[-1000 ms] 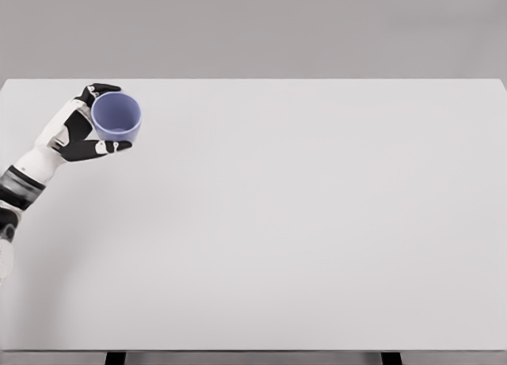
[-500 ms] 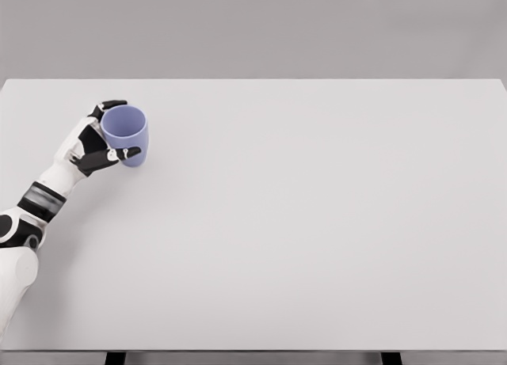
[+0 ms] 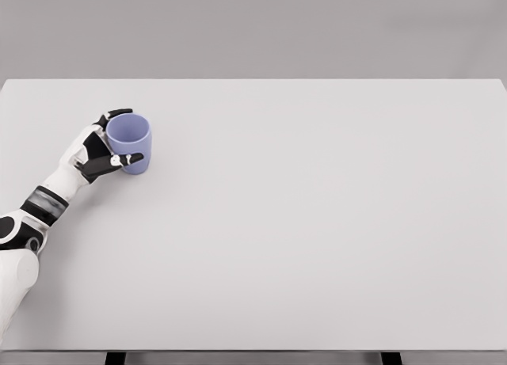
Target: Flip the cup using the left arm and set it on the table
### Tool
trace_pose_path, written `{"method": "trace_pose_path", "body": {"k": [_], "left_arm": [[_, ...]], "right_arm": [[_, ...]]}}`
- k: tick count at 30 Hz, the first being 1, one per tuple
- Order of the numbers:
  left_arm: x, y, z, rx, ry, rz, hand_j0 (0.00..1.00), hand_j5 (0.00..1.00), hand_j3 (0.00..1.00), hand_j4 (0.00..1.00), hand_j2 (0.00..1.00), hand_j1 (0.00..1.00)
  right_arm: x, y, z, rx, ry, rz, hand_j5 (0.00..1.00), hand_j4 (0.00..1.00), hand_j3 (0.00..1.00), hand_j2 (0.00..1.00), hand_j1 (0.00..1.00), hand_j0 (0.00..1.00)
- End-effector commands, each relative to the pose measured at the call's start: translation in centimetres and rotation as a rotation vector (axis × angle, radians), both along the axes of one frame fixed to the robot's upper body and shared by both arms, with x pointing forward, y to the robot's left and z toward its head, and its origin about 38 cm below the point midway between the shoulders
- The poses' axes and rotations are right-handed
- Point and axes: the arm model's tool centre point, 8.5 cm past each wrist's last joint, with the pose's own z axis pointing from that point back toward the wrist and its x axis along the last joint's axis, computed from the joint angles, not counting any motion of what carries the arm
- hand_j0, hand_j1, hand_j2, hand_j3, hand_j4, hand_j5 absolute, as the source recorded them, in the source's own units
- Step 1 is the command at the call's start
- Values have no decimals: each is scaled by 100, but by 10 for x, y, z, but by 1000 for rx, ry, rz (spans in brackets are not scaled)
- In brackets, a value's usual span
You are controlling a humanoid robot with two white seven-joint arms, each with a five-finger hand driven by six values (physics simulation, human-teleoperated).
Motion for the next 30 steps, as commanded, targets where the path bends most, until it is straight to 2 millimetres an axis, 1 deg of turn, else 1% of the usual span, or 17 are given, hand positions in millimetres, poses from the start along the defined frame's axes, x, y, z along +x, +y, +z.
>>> {"method": "trace_pose_path", "body": {"k": [1,2,11,15,19,26,30], "left_arm": [[0,0,1,0,-2,-2,83,83,83,83,83,83],[0,0,1,0,-2,-2,87,87,87,87,87,87],[1,-1,5,-2,-19,-3,99,99,99,99,99,99],[1,1,7,-3,-26,2,100,100,100,100,100,100],[2,-1,19,2,-62,-15,100,100,100,100,100,100],[4,-4,26,3,-82,-26,100,100,100,100,100,100],[5,0,32,-1,-100,-16,100,100,100,100,100,100]], "right_arm": [[0,0,0,0,0,0,100,100,100,100,100,100],[0,0,0,0,0,0,100,100,100,100,100,100],[0,0,0,0,0,0,100,100,100,100,100,100],[0,0,0,0,0,-1,100,100,100,100,100,100],[0,0,0,0,0,0,100,100,100,100,100,100],[0,0,0,0,0,0,100,100,100,100,100,100],[0,0,0,0,-1,-1,100,100,100,100,100,100]]}}
